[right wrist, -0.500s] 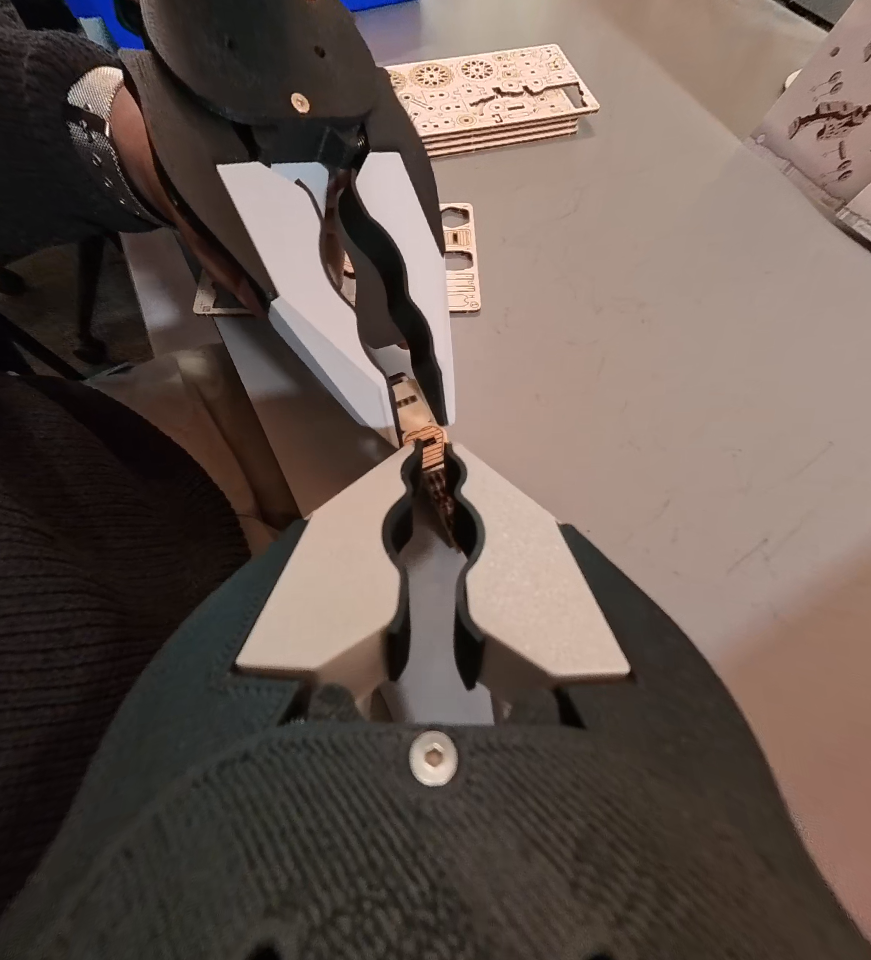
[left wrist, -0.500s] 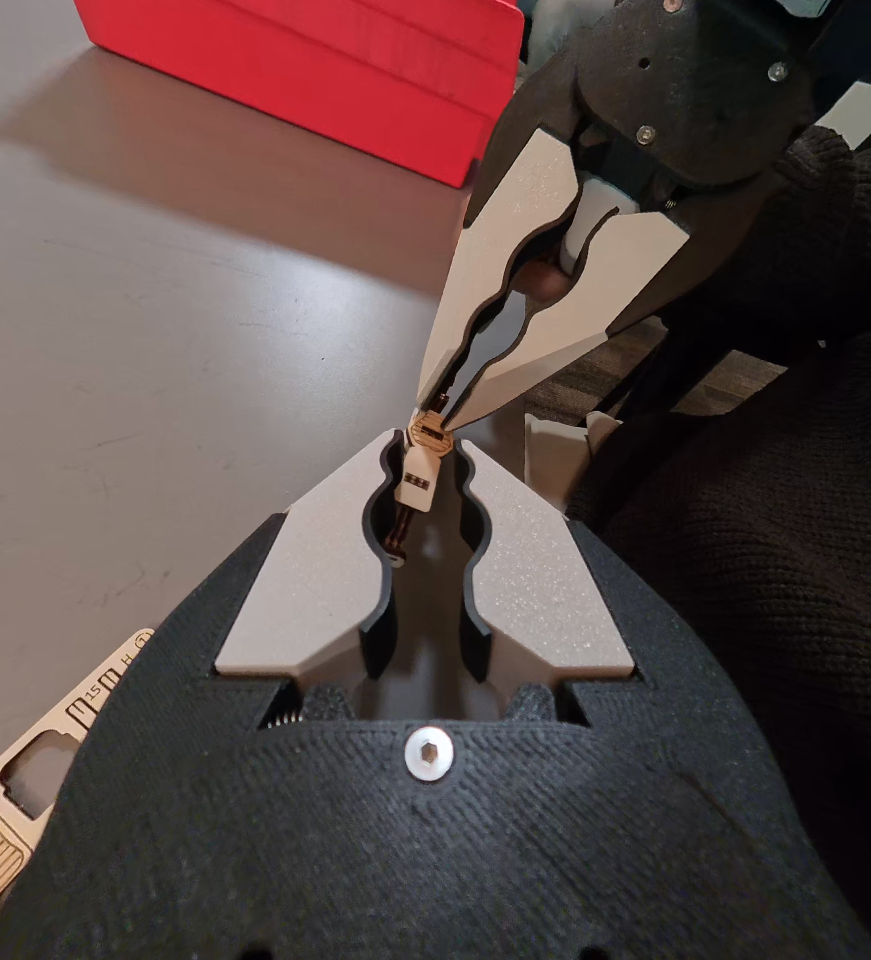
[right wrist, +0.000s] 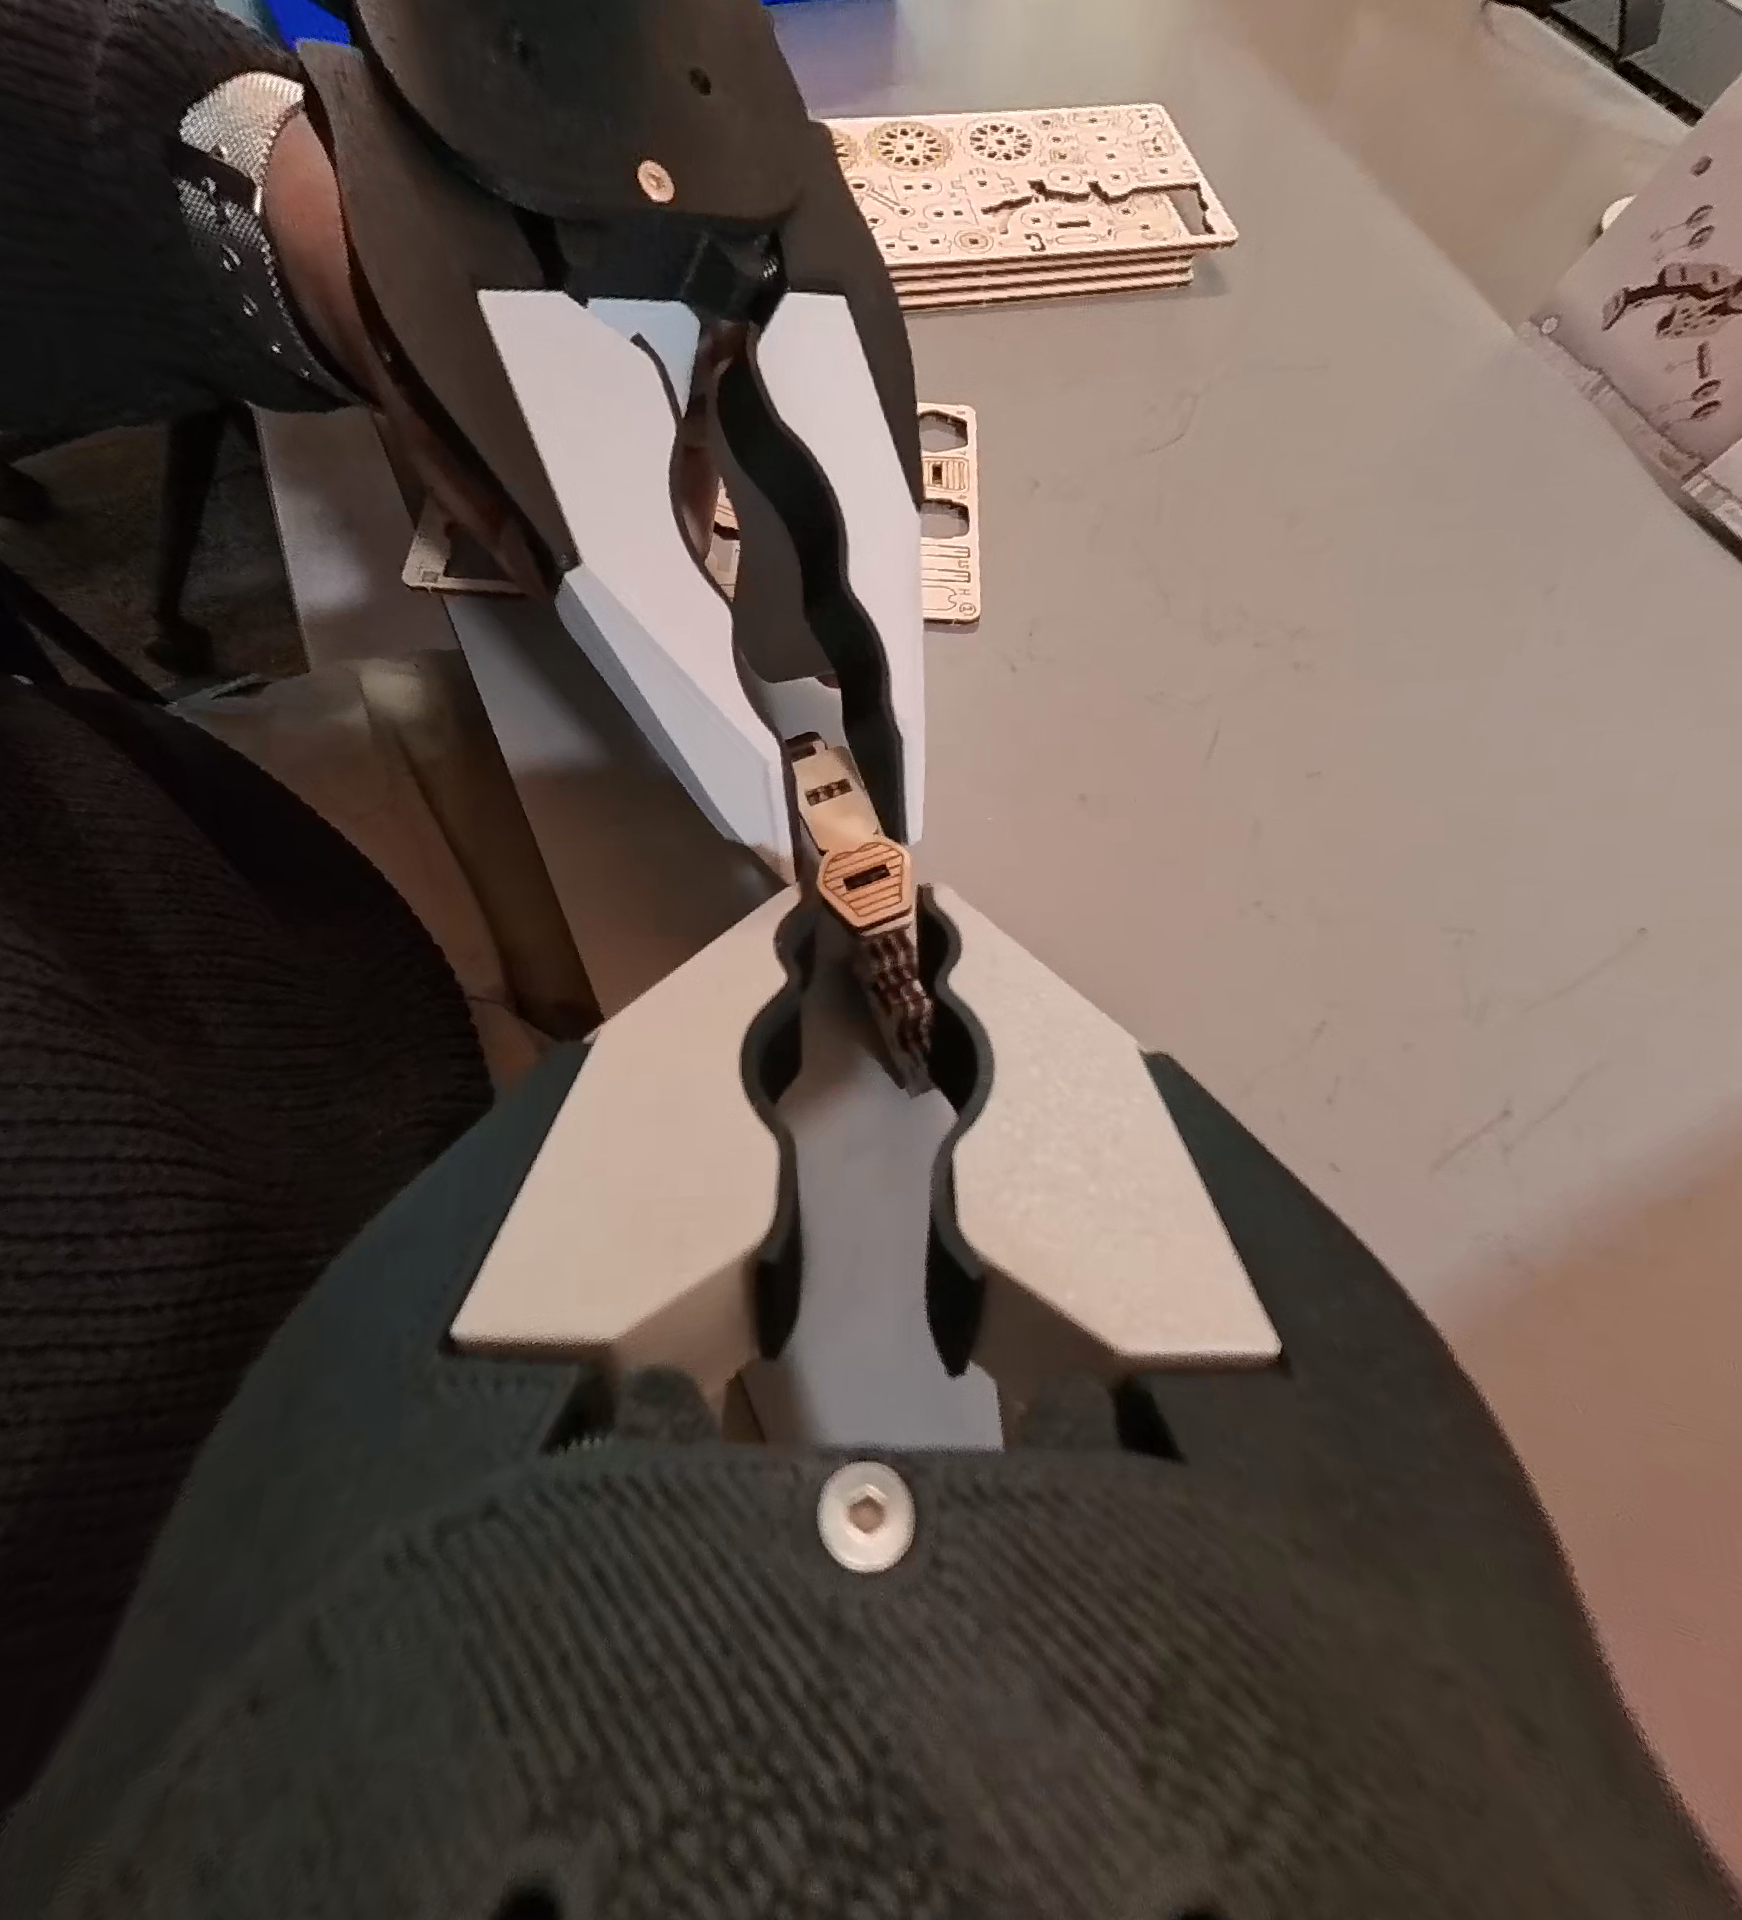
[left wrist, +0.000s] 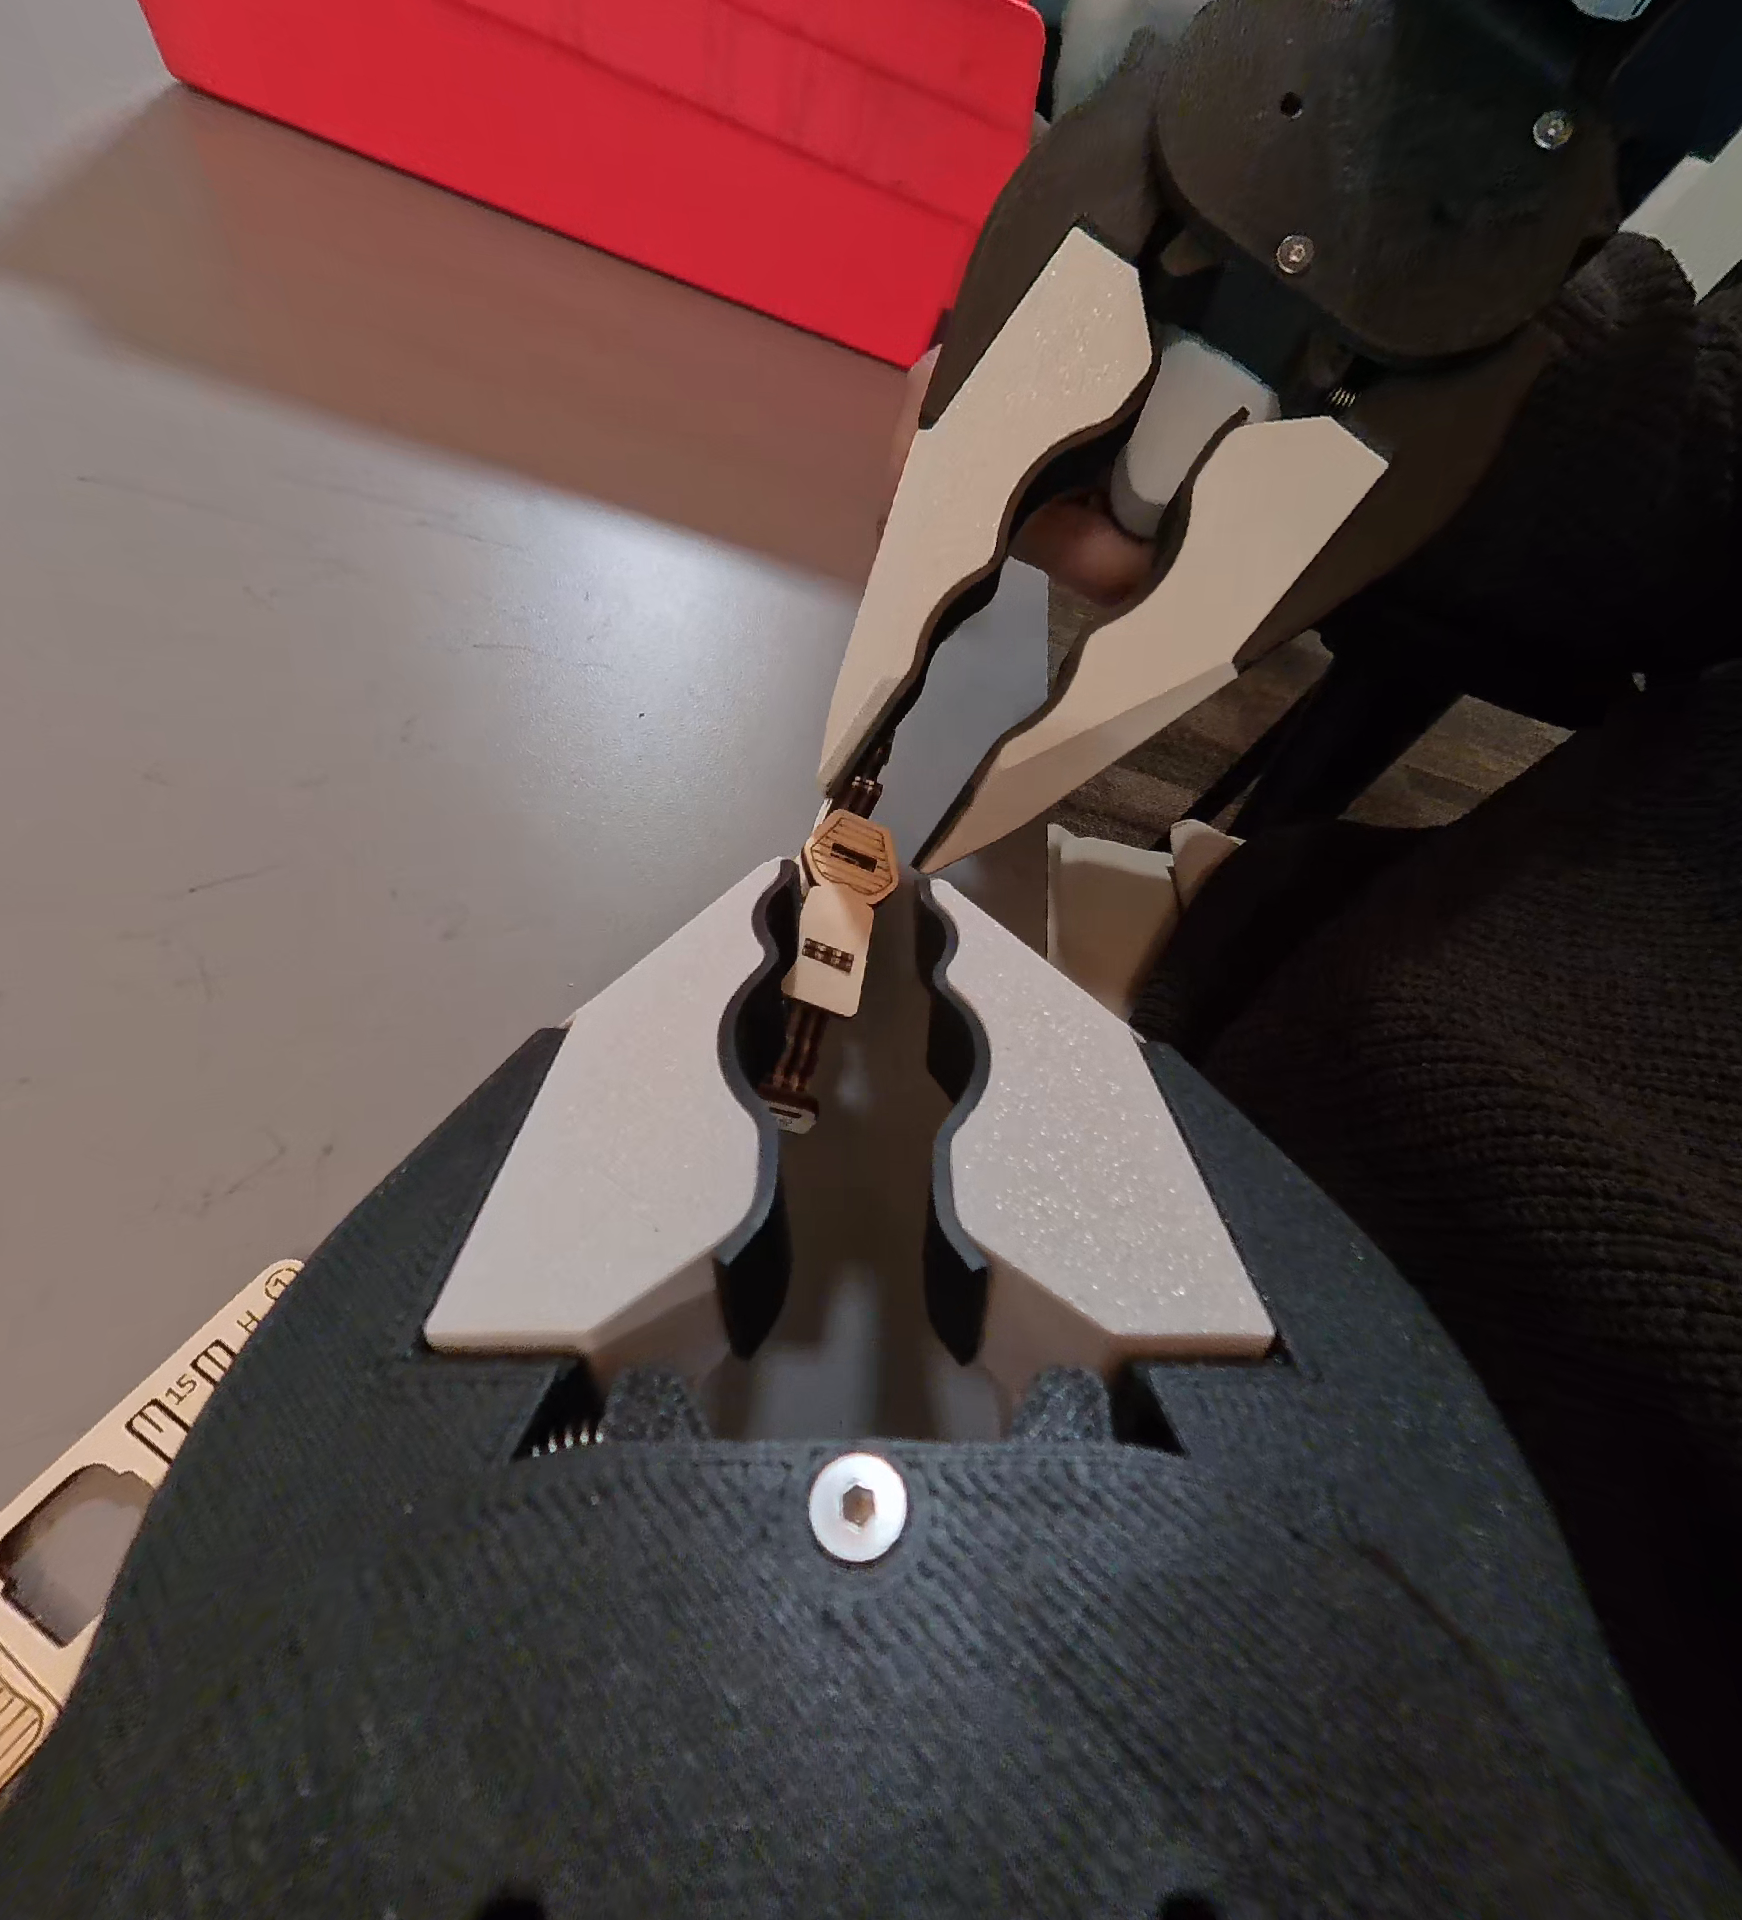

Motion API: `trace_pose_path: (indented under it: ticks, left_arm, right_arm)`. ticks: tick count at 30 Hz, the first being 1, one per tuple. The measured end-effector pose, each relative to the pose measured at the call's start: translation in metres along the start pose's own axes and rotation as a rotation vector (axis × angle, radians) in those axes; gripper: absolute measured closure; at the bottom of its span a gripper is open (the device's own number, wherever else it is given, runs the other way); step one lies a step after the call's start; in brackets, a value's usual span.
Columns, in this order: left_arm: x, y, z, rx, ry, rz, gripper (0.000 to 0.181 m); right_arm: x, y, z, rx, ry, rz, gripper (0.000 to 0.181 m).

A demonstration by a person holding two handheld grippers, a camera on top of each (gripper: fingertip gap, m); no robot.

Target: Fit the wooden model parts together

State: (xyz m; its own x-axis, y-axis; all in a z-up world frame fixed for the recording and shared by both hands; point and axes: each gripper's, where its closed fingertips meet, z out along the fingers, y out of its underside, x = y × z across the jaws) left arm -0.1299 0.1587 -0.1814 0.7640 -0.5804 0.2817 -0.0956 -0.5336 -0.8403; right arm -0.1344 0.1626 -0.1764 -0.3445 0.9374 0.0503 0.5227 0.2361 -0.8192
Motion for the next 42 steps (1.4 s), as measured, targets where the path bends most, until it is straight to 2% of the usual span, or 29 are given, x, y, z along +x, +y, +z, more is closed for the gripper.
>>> trace_pose_path:
  ticks: [42]
  left_arm:
    - [-0.0017, 0.0024, 0.0029, -0.020, 0.011, -0.030, 0.162]
  right_arm:
    - [0.0004, 0.0004, 0.0016, 0.001, 0.000, -0.040, 0.166]
